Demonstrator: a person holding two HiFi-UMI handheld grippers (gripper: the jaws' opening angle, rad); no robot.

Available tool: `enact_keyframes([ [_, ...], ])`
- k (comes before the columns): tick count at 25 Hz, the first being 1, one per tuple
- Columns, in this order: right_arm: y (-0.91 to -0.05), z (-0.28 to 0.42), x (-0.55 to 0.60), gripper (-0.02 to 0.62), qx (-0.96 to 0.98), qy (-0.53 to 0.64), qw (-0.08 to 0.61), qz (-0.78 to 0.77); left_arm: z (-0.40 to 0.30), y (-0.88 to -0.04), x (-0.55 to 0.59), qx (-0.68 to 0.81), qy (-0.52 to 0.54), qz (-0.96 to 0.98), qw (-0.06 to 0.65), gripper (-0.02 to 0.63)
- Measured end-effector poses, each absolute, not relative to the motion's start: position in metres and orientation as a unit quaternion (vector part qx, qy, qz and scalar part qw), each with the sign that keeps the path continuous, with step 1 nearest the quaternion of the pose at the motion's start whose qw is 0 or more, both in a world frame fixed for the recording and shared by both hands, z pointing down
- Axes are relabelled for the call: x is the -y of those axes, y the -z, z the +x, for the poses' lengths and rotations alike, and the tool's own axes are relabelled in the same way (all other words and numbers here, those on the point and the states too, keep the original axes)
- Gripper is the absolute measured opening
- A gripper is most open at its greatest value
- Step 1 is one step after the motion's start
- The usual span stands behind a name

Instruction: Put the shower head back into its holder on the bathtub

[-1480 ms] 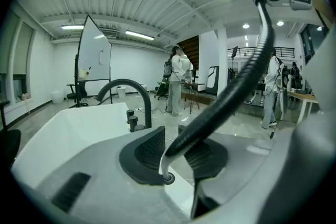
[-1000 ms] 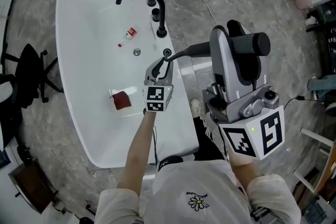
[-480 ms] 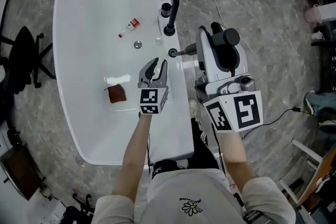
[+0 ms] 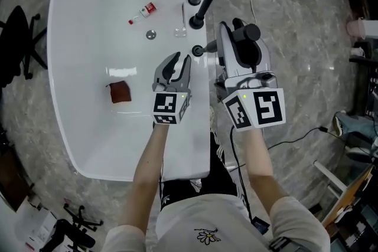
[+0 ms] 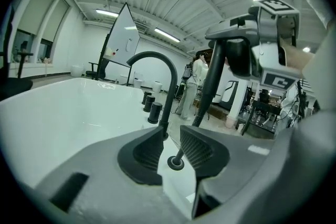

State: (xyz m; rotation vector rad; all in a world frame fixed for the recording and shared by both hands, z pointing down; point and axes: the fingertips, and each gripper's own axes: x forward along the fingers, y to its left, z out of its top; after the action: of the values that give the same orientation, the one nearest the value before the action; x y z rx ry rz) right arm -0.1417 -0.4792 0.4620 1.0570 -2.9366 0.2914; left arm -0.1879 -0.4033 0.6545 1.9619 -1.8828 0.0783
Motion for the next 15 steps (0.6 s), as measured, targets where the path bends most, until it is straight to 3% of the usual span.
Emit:
enact_keyframes([
  [15, -0.594, -0.171, 0.483, 0.12, 0.923, -0.12, 0.105, 0.35, -0.206, -0.695, 0.382, 0.681, -0.025, 0.687, 0.253, 0.091],
])
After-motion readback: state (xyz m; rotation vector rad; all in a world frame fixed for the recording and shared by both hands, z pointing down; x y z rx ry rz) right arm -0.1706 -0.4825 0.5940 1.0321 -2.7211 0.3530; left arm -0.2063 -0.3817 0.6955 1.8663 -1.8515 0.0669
